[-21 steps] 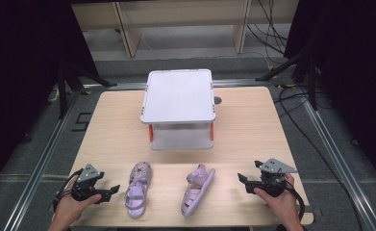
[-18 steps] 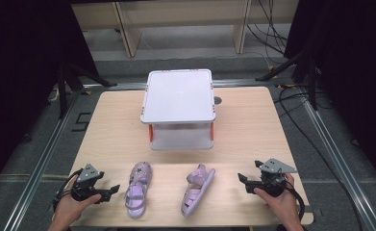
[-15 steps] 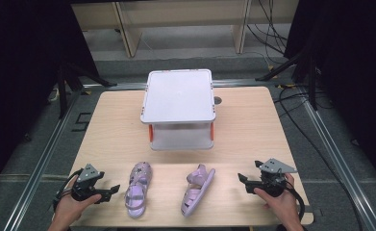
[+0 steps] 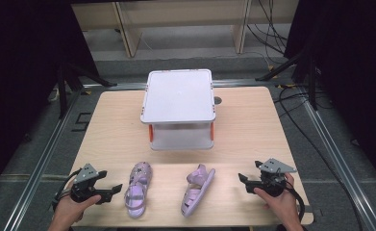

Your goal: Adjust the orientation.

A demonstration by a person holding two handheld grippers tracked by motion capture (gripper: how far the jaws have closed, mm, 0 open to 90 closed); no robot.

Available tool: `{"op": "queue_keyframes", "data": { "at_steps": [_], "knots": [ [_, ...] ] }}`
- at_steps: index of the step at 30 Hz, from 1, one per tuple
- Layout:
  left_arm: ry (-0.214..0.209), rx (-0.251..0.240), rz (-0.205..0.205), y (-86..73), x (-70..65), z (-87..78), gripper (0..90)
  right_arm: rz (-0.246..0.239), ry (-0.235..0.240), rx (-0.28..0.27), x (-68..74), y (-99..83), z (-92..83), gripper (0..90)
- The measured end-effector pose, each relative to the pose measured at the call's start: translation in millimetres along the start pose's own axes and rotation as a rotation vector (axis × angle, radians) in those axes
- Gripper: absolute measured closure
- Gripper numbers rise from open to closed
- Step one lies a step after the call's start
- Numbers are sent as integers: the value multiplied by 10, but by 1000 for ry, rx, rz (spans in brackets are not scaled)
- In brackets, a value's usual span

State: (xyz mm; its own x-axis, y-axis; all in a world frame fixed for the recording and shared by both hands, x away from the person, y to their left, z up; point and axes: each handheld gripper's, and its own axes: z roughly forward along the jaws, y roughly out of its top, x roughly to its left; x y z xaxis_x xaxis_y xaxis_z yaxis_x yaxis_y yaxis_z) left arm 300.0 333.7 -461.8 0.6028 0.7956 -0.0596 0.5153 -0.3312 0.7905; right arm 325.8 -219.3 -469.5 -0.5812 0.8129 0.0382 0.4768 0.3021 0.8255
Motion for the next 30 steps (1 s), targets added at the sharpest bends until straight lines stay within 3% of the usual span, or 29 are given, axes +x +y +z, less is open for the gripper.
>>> {"op": "queue_keyframes", "data": {
  "at_steps": [2, 4, 6, 7, 10, 19, 20, 21, 24, 25, 27, 28, 30],
  "knots": [
    [-8, -3, 12, 26, -36, -20, 158, 9, 2, 5, 9, 5, -14, 209],
    [-15, -13, 57, 80, -86, -58, 158, 5, 4, 7, 8, 3, -11, 210],
    [-23, -28, 41, 94, -128, -68, 158, 9, 1, 9, 11, 1, -11, 210],
    [-29, -30, 74, 129, -156, -99, 159, 57, -9, 27, 47, -4, -24, 210],
    [-47, -52, 74, 154, -224, -123, 158, 55, -9, 26, 46, -4, -24, 212],
    [-67, -29, 118, 178, -353, -95, 167, 20, -5, 15, 25, -4, -11, 214],
    [-67, -29, 118, 178, -353, -95, 169, 20, -5, 15, 25, -4, -11, 214],
    [-75, -30, 92, 169, -386, -80, 169, 19, -4, 16, 25, -5, -10, 214],
    [-78, -11, 115, 159, -407, -44, 197, 24, -1, 18, 29, -4, -12, 214],
    [-81, -4, 143, 162, -408, -24, 209, 22, -1, 17, 27, -4, -11, 214],
    [-80, -10, 144, 159, -418, -13, 226, 24, -2, 18, 29, -4, -11, 214],
    [-90, -10, 117, 153, -450, -5, 235, 25, -2, 19, 28, -4, -11, 214],
    [-84, -7, 152, 158, -455, 7, 264, 26, -1, 20, 28, -4, -10, 214]
  ]
}}
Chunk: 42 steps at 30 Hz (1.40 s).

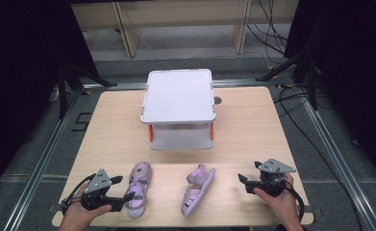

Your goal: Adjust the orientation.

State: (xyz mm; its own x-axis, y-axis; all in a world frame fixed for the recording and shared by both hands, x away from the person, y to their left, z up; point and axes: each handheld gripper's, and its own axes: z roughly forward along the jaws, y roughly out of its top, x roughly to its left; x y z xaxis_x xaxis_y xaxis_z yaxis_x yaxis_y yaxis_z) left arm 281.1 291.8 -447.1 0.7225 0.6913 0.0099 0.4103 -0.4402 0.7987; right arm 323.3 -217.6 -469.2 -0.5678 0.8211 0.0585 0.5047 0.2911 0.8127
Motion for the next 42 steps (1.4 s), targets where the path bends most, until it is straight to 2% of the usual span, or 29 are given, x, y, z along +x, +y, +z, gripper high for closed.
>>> {"op": "queue_keyframes", "data": {
  "at_steps": [2, 3, 5, 6, 7, 9, 10, 11, 12, 13, 15, 17, 18, 19, 21, 22, 23, 26, 27, 28, 29, 30, 31, 35, 37, 39, 40, 41, 42],
  "knots": [
    [-5, -2, -2, 1, -11, 8, 282, -1, 0, -1, -1, 0, 0, 214],
    [-12, -8, -26, 1, -37, 16, 293, 0, 0, 0, 0, 0, 0, 214],
    [1, 8, 25, 12, -16, 18, 300, 2, 2, 1, 2, 1, -1, 214],
    [-4, -2, -3, 11, -40, 33, 304, -7, 9, -2, -12, 2, 7, 215],
    [-2, 9, -1, 19, -43, 39, 311, -16, 14, -7, -18, 2, 14, 214],
    [-4, 2, -2, 23, -46, 48, 320, -7, 15, -8, -15, 0, 14, 214],
    [0, -3, -14, 26, -60, 59, 336, 38, 4, 7, 18, -2, -6, 215],
    [0, -3, -14, 26, -60, 59, 338, 36, 5, 6, 16, -2, -5, 215],
    [10, 5, 19, 31, -36, 70, 340, 35, 6, 5, 15, -2, -4, 215],
    [2, 5, 0, 28, -50, 76, 345, 36, 5, 6, 17, -2, -6, 215],
    [9, 27, 29, 33, -35, 78, 353, 30, 6, 3, 13, -2, -3, 216],
    [10, 25, 30, 35, -36, 86, 358, 28, 7, 2, 12, -2, -2, 216],
    [1, 0, -30, 26, -83, 111, 358, 22, 10, -1, 6, -1, 2, 216],
    [3, 2, -36, 27, -89, 113, 359, -14, 2, -10, -26, 2, 18, 216],
    [7, -5, -18, 35, -81, 117, 360, -20, 10, -12, -31, 2, 16, 216],
    [16, 11, 16, 43, -57, 112, 362, -20, 9, -12, -32, 3, 16, 216],
    [17, 8, 21, 46, -54, 114, 362, -20, 9, -12, -32, 3, 16, 216],
    [16, 2, 2, 48, -71, 123, 374, -22, 5, -14, -37, 3, 16, 216],
    [16, -1, -10, 49, -84, 133, 375, 22, 14, 4, -7, 0, 8, 216],
    [16, -1, -10, 49, -84, 133, 382, 23, 17, 2, -9, -1, 11, 216],
    [18, 15, 25, 57, -63, 132, 393, 24, 17, 2, -10, -1, 12, 216],
    [18, 8, 2, 56, -87, 144, 398, 24, 18, 1, -10, -1, 12, 216],
    [23, 14, 18, 61, -78, 148, 402, 25, 19, 0, -10, -1, 12, 216],
    [25, 11, 18, 69, -82, 168, 421, 24, 13, -2, -11, -2, 9, 216],
    [21, 25, 41, 82, -73, 164, 454, 27, 14, -3, -14, -4, 6, 216],
    [33, 13, 31, 84, -82, 181, 461, -15, 11, -19, -59, -5, 43, 216],
    [33, 6, 32, 88, -83, 187, 461, -15, 11, -19, -59, -5, 43, 216],
    [34, 18, 46, 91, -71, 190, 474, -5, 40, -15, -66, -7, 34, 215],
    [36, 8, 36, 87, -81, 205, 474, -5, 40, -15, -66, -7, 34, 215]
  ]
}}
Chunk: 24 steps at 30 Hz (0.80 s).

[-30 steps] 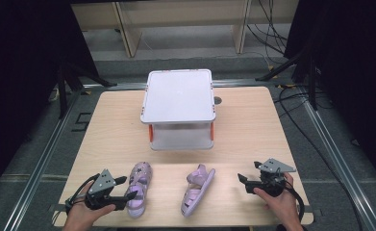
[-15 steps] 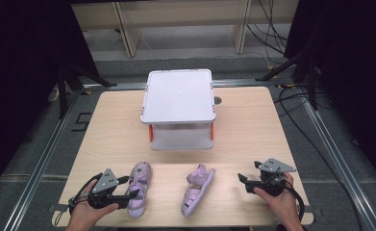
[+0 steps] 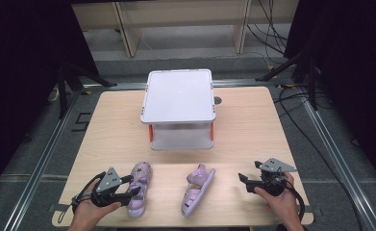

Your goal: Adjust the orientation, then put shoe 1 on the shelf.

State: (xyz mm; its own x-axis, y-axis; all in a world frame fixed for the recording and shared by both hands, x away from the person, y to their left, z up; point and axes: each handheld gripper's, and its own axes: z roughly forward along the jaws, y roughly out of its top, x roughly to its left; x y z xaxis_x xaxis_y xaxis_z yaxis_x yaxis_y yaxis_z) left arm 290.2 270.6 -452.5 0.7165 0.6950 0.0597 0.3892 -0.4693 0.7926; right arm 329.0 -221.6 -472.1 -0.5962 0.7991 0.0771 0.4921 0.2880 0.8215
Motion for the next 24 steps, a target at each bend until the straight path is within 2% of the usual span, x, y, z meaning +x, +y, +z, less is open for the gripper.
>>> {"op": "queue_keyframes", "data": {
  "at_steps": [1, 2, 4, 6, 8, 9, 12, 13, 14, 16, 17, 20, 21, 22, 23, 24],
  "knots": [
    [3, 6, 4, -1, 1, 1, 487, 3, -1, 2, -2, 0, -1, 216],
    [2, -3, -7, -4, -9, 8, 493, -17, -20, -4, -16, -5, 13, 216],
    [0, 17, 20, 0, 1, 8, 519, -6, -23, -2, -10, -4, 15, 216],
    [1, 1, 17, -4, -12, 21, 529, -3, -13, -2, -9, -4, 12, 216],
    [7, 22, 43, -2, -3, 13, 567, -11, -28, -3, -9, -6, 10, 217],
    [21, 14, 51, -7, -3, 18, 601, -12, -31, -5, -11, -7, 8, 218],
    [17, -8, 40, -18, -10, 22, 625, -1, -31, -1, -4, -9, 2, 218],
    [16, -3, 47, -20, -5, 14, 634, 8, -30, 0, 4, -9, -1, 219],
    [23, 6, 67, -21, 7, -6, 654, -12, -28, -4, -6, -4, 7, 220],
    [26, 3, 62, -24, -3, -12, 691, -3, -29, -1, 12, -2, 1, 221],
    [30, -14, 72, -20, -15, -17, 706, -19, -30, -5, 2, 0, 5, 221],
    [38, -13, 91, -12, -5, -35, 738, -13, -33, -4, 12, 2, -12, 221],
    [36, -13, 94, -11, 1, -38, 746, -9, -33, -3, 10, 1, -11, 221],
    [37, -10, 79, -18, 2, -49, 758, -1, -8, -1, 2, -2, -4, 221],
    [40, 11, 93, -11, 23, -64, 763, 5, -3, 7, -1, -2, -5, 221],
    [35, -13, 103, -4, 58, -64, 766, -12, -41, 5, -8, -6, 1, 222]
  ]
}}
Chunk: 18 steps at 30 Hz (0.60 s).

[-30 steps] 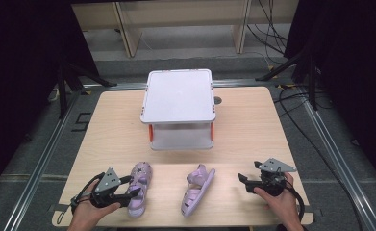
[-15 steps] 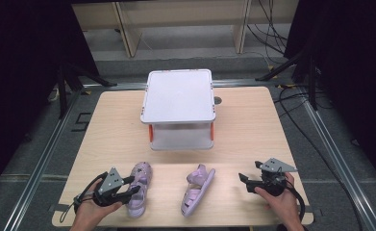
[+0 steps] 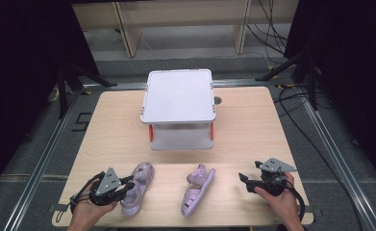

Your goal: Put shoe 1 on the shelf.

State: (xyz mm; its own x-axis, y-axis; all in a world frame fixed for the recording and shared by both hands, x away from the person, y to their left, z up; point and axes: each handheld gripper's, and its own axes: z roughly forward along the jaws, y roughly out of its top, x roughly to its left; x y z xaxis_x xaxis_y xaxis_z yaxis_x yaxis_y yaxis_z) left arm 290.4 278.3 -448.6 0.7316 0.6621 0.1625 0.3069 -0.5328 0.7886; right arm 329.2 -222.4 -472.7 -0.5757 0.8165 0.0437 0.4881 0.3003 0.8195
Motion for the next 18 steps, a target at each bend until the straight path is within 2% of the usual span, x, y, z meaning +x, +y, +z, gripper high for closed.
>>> {"op": "queue_keyframes", "data": {
  "at_steps": [2, 3, 5, 6, 7, 9, 11, 12, 13, 15, 16, 17, 18],
  "knots": [
    [4, -17, 0, -1, 10, 2, 772, 17, 2, 1, 9, 0, -5, 223],
    [11, 16, 6, -1, 27, -27, 774, 0, 5, -7, -4, 0, 4, 223],
    [2, -30, -7, 6, 50, -22, 776, 1, 5, -7, -2, 1, -2, 223],
    [3, -35, -11, 14, 62, -39, 779, 32, -8, -3, 21, -1, -14, 224],
    [3, -40, -7, 33, 78, -66, 780, 46, 3, -5, 41, -1, -21, 224],
    [-11, -53, -19, 57, 84, -83, 780, 28, 8, -6, 27, 1, -31, 224],
    [-4, -61, -10, 95, 108, -105, 782, 23, 22, -4, 13, -3, -9, 224],
    [-8, -69, -16, 118, 110, -116, 783, 9, -6, 1, 5, -4, -2, 223],
    [-16, -68, -11, 164, 127, -139, 785, 18, 28, 2, -5, -4, -3, 223],
    [-19, -69, -8, 196, 143, -154, 785, 23, 29, 0, -8, -6, -5, 224],
    [-20, -85, -17, 215, 146, -152, 785, 23, 29, 0, -8, -6, -5, 224],
    [-26, -92, -17, 255, 161, -162, 785, 27, 29, 1, -13, -8, -6, 224],
    [-25, -90, -5, 281, 174, -168, 785, 11, 3, -3, -21, -11, 9, 224]
  ]
}}
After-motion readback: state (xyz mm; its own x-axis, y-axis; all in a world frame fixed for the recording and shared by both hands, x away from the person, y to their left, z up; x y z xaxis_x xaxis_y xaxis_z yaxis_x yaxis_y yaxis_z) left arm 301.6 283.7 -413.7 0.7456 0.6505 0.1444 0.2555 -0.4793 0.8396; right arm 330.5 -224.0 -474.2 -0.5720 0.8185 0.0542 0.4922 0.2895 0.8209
